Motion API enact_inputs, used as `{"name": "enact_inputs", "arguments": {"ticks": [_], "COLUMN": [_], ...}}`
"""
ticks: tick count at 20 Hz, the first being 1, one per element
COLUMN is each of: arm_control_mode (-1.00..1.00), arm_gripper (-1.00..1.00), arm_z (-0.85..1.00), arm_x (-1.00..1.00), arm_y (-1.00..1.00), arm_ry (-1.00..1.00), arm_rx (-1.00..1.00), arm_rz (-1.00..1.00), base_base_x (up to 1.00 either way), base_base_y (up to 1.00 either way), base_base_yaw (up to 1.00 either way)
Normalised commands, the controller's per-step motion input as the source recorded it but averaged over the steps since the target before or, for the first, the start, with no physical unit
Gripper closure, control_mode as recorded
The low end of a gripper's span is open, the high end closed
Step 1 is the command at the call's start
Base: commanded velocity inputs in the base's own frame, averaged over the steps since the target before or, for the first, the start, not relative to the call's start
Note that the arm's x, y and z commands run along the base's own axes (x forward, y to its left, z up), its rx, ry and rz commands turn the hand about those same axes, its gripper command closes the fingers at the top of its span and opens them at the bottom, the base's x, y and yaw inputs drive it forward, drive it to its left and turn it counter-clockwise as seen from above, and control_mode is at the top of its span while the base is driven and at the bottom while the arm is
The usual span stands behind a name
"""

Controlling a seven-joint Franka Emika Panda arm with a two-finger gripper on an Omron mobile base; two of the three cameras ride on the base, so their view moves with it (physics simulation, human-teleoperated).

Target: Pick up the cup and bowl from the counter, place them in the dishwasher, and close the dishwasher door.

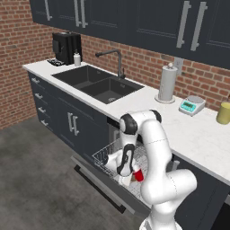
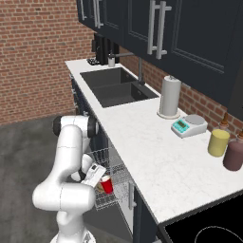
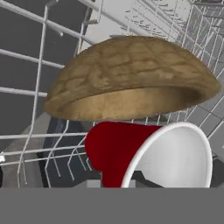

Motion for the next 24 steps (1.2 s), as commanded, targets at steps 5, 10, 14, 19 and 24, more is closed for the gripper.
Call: {"name": "enact_inputs", "arguments": {"ticks": [5, 10, 14, 19, 24], "arm_control_mode": [-1.0, -1.0, -1.0, -1.0, -1.0], "arm_gripper": [-1.0, -1.0, -1.0, -1.0, -1.0], "arm_z": [-0.24, 0.17, 0.86, 0.57, -0.28], "arm_x": [0.01, -0.08, -0.48, -0.77, 0.06], "arm_y": [-0.03, 0.0, 0.03, 0.51, 0.8], "arm_ry": [0.01, 0.0, 0.0, 0.03, 0.4], "arm_rx": [0.03, 0.02, 0.0, 0.0, 0.0], "arm_rz": [0.0, 0.0, 0.0, 0.04, 0.25], "base_base_x": [0.0, 0.0, 0.0, 0.0, 0.0], "base_base_y": [0.0, 0.0, 0.0, 0.0, 0.0], "base_base_yaw": [0.0, 0.0, 0.0, 0.0, 0.0]}}
